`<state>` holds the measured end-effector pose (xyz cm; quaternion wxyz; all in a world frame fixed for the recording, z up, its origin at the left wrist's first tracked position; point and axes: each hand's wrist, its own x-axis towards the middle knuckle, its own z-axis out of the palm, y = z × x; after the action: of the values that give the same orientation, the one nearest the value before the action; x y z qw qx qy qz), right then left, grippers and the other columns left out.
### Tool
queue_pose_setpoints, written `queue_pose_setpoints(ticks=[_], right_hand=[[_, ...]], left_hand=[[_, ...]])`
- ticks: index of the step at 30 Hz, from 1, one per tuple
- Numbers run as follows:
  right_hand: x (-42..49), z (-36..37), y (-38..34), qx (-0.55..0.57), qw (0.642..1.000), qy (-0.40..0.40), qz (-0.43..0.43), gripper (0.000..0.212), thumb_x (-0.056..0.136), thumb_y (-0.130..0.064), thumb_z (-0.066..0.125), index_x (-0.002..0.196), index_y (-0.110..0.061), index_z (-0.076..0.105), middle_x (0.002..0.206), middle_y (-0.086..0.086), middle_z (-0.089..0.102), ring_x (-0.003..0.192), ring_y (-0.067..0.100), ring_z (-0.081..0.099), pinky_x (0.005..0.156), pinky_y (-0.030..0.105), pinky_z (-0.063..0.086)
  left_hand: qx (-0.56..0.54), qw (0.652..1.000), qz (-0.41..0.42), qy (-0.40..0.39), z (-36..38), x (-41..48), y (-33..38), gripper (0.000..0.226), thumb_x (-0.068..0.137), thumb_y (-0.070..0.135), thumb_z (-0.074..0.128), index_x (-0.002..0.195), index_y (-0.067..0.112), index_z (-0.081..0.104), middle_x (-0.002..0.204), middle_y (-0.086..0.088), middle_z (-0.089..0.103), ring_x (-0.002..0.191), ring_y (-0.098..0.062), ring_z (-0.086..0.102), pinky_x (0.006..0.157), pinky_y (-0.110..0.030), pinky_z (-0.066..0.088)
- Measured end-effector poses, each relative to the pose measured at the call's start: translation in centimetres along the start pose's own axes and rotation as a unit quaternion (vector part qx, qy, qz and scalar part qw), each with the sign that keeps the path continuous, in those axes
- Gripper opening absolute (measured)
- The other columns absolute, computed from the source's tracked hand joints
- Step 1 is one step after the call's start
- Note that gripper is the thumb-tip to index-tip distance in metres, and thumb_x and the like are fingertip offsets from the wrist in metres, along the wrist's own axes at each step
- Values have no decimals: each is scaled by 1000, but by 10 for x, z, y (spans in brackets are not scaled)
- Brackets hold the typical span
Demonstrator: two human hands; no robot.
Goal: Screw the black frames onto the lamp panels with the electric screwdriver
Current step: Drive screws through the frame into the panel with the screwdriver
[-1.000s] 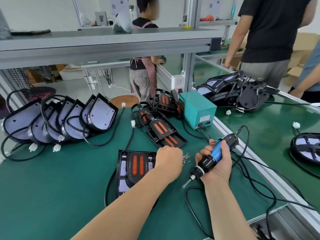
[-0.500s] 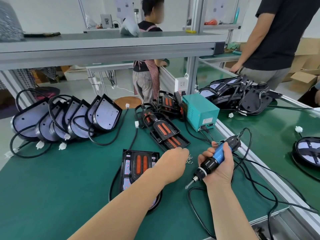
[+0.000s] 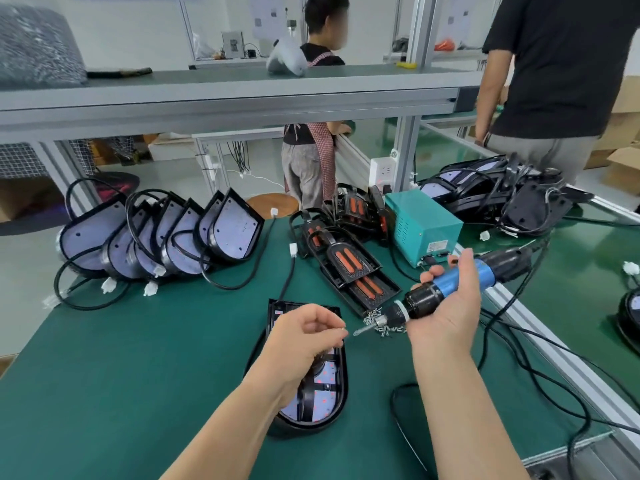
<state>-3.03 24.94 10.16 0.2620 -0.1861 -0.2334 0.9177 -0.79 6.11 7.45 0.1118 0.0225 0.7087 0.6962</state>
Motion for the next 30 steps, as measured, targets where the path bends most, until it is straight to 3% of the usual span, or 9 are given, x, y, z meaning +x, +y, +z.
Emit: queue_pose_setpoints(ticks=[3, 10, 30], right_hand=[[-9, 17, 3, -16, 999, -15, -40, 26, 90, -38, 75, 100, -21, 59, 67, -5, 58, 56, 10, 56, 51, 19, 48], [-24, 34, 8, -42, 993, -46, -99, 19, 94, -30, 71, 102, -19, 58, 62, -5, 57, 54, 10, 57, 53, 19, 49], [-36, 42, 21, -83, 992, -51, -83, 21, 91, -34, 72, 102, -22, 58, 62, -5, 58, 54, 11, 58, 53, 19, 50]], left_hand=[[-42, 999, 4, -2, -4, -4, 0, 17, 80, -1, 78, 88, 12, 71, 78, -6, 72, 65, -11, 63, 62, -17, 49], [-69, 997, 38, -22, -12, -11, 5, 23, 72, 12, 77, 90, 26, 75, 83, 0, 71, 83, -17, 67, 80, -25, 53], [-71, 996, 56, -10, -28, -21, 7, 33, 82, -10, 71, 93, 21, 75, 84, 1, 70, 79, -11, 62, 78, -20, 53]])
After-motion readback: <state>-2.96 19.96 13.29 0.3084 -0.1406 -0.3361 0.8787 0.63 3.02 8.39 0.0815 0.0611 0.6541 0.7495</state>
